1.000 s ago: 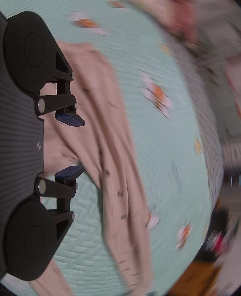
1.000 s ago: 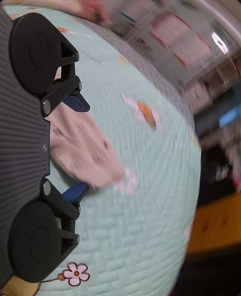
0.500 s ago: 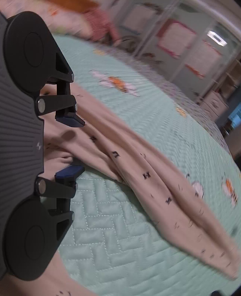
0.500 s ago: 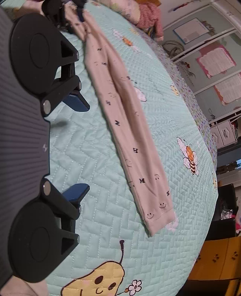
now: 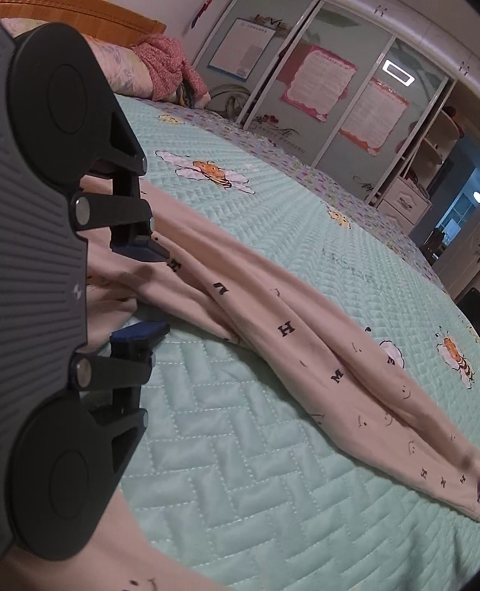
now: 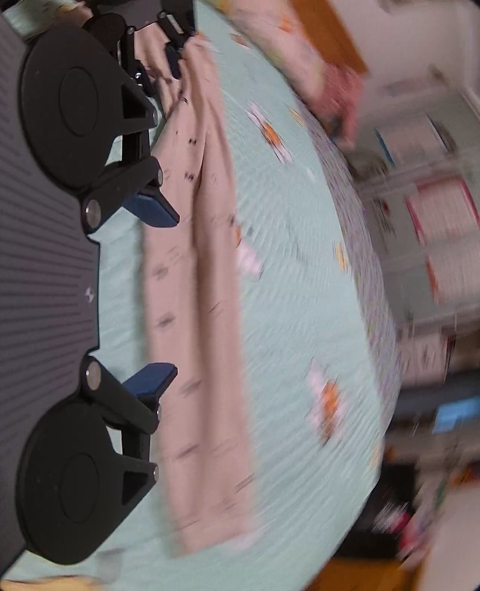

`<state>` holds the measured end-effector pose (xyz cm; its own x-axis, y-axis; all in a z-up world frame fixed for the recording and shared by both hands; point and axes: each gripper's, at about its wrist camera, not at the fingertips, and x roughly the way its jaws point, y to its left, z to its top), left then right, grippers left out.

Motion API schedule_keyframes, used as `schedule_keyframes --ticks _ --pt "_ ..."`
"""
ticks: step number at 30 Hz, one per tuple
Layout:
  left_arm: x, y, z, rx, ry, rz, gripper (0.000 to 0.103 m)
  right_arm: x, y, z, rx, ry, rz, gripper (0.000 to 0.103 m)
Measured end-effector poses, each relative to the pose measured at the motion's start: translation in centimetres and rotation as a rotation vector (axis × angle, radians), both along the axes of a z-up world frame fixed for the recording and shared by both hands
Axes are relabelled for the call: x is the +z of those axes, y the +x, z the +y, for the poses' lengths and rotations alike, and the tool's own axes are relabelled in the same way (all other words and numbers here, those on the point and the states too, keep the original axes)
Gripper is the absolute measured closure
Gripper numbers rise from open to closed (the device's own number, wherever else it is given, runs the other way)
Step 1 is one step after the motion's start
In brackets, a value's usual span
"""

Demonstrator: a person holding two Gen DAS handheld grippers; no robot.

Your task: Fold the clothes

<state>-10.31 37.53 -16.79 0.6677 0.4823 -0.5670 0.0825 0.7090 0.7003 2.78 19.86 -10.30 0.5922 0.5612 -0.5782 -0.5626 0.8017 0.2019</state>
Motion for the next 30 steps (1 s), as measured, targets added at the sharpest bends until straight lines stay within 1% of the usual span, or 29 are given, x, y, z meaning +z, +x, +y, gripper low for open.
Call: schedule_keyframes --ticks 2,5,6,8,9,12,14,16,18,19,20,23,30 --pt "0.0 -0.1 -0.1 0.014 -0.001 -0.007 0.068 0.8 1.3 3.0 0.102 -0.039 -0.041 0.023" --pt "0.2 -0.7 -0.8 0.045 0.010 -0.021 0.067 1.1 3.4 8.2 0.229 -0.094 -0.066 0.023" --pt "0.5 -1.1 -0.8 0.055 -0.012 -0.023 0.066 1.1 4.1 9.9 0.262 -0.111 -0.062 0.023" --pt "1.0 -1.8 -0.7 0.072 -0.078 -0.010 0.065 1.1 5.6 12.8 0.326 -0.118 -0.020 0.024" --pt "1.0 -2.0 -0.5 0.084 -0.113 0.005 0.065 1.1 6.3 14.1 0.358 -0.115 0.004 0.024" --pt "1.3 -2.3 0.3 0.107 -0.185 0.013 0.066 1.3 7.7 17.5 0.432 -0.075 0.070 0.024" --pt "1.7 -2.1 1.3 0.135 -0.260 0.015 0.066 1.3 8.1 20.1 0.491 -0.069 0.107 0.026" --pt "2.0 -2.0 2.5 0.168 -0.341 0.006 0.066 1.0 8.2 23.0 0.551 -0.095 0.129 0.033" --pt "2.1 -2.1 3.3 0.192 -0.411 -0.006 0.066 0.6 8.2 25.9 0.602 -0.138 0.142 0.048" --pt "2.0 -2.4 3.2 0.194 -0.429 -0.013 0.066 0.3 8.1 27.1 0.616 -0.169 0.141 0.051" --pt "1.9 -2.7 3.2 0.193 -0.443 -0.021 0.066 0.0 8.2 27.8 0.633 -0.178 0.150 0.052" --pt "1.6 -3.3 3.7 0.188 -0.485 -0.041 0.065 -0.8 8.4 30.0 0.682 -0.206 0.175 0.063" --pt "1.5 -4.2 5.6 0.197 -0.616 -0.080 0.056 -1.2 8.0 32.6 0.757 -0.218 0.233 0.063"
